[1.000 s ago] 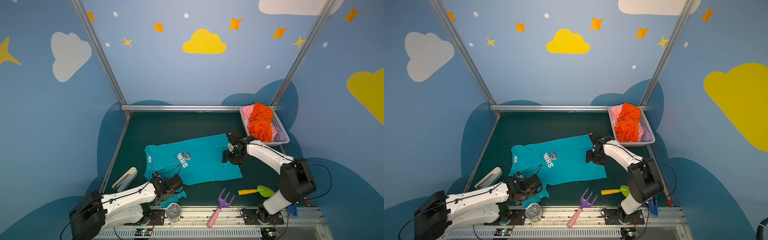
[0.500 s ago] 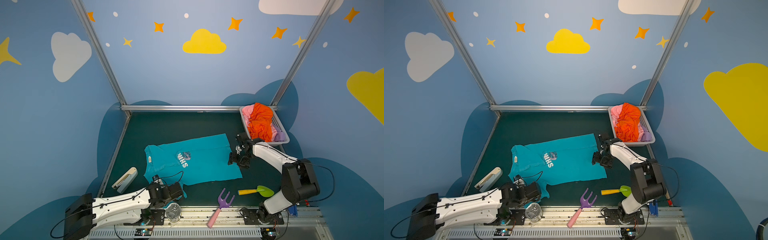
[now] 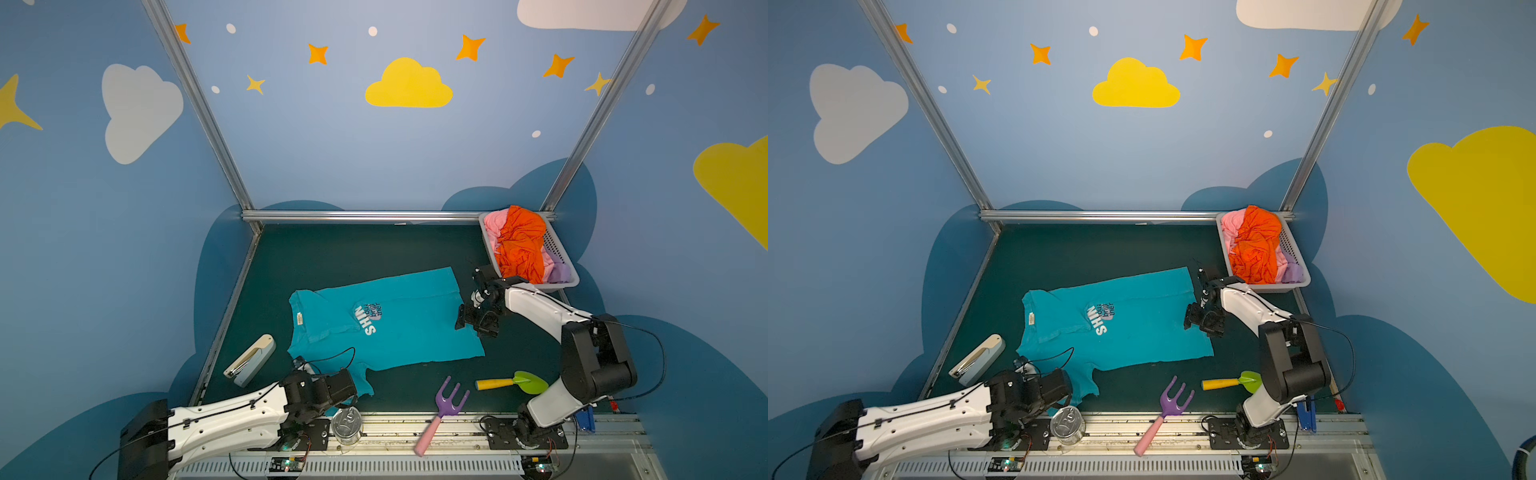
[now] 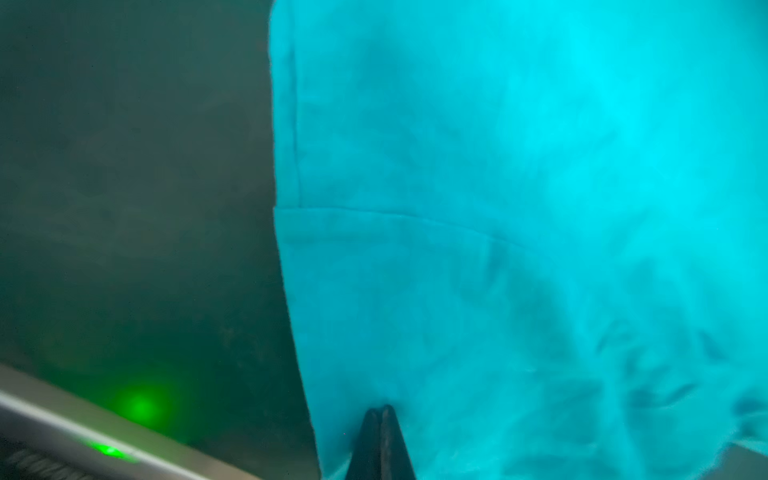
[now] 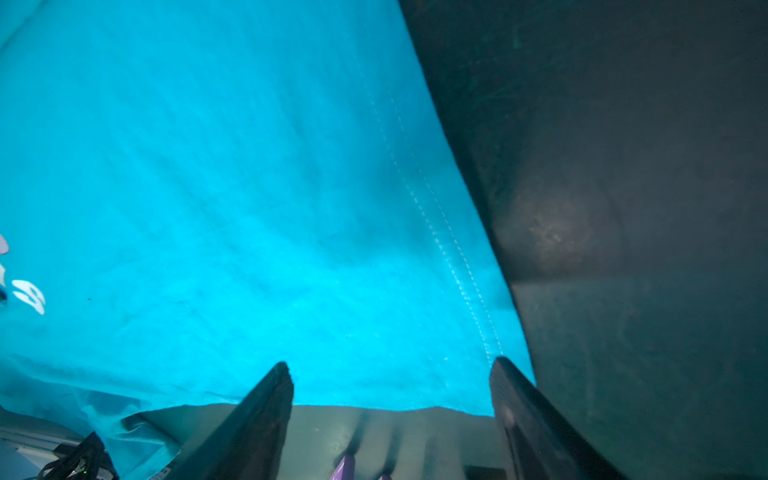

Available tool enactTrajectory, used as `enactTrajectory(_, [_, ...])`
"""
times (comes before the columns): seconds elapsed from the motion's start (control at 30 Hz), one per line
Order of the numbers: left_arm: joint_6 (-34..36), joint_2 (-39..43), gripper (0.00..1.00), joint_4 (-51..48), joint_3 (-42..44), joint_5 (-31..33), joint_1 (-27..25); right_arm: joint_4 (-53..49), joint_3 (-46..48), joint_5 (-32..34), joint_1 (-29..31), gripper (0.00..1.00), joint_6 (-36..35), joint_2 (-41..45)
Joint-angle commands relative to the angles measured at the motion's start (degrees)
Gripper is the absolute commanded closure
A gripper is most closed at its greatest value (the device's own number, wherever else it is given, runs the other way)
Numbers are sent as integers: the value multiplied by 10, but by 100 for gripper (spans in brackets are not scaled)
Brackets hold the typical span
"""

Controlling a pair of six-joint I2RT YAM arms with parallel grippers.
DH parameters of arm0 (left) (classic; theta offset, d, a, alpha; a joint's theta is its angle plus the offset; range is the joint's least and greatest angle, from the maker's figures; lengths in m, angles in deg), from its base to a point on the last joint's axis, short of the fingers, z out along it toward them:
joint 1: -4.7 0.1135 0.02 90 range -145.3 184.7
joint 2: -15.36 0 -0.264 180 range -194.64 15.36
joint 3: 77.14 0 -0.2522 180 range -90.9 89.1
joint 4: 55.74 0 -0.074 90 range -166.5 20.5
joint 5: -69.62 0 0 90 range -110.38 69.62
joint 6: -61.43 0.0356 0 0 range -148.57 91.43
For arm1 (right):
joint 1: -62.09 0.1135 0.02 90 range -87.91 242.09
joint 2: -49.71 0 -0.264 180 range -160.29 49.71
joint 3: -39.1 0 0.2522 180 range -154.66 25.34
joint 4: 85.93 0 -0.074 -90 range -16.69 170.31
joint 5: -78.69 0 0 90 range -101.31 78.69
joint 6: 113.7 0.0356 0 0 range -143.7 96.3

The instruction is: Fold and stack the t-shirts

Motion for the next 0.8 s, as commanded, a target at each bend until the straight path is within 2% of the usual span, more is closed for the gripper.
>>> enactTrajectory(0.0, [8, 37, 96, 39, 52, -64, 39, -3, -4, -6, -5, 25, -3, -9])
enactTrajectory(0.17, [65, 66, 96, 15, 37, -87, 102, -9, -12, -7, -7, 25, -5, -15])
enactTrajectory(0.5, [183, -59, 96, 19, -62, -104, 176, -22, -25, 6, -8, 25, -5, -22])
enactTrajectory(0.63, [212, -75, 96, 0, -88, -104, 196, -33, -19, 43, -11, 20, 5, -18])
enactTrajectory(0.77, [240, -64, 96, -26, -104, -105, 228, -32, -15, 34, -26, 20, 2, -26])
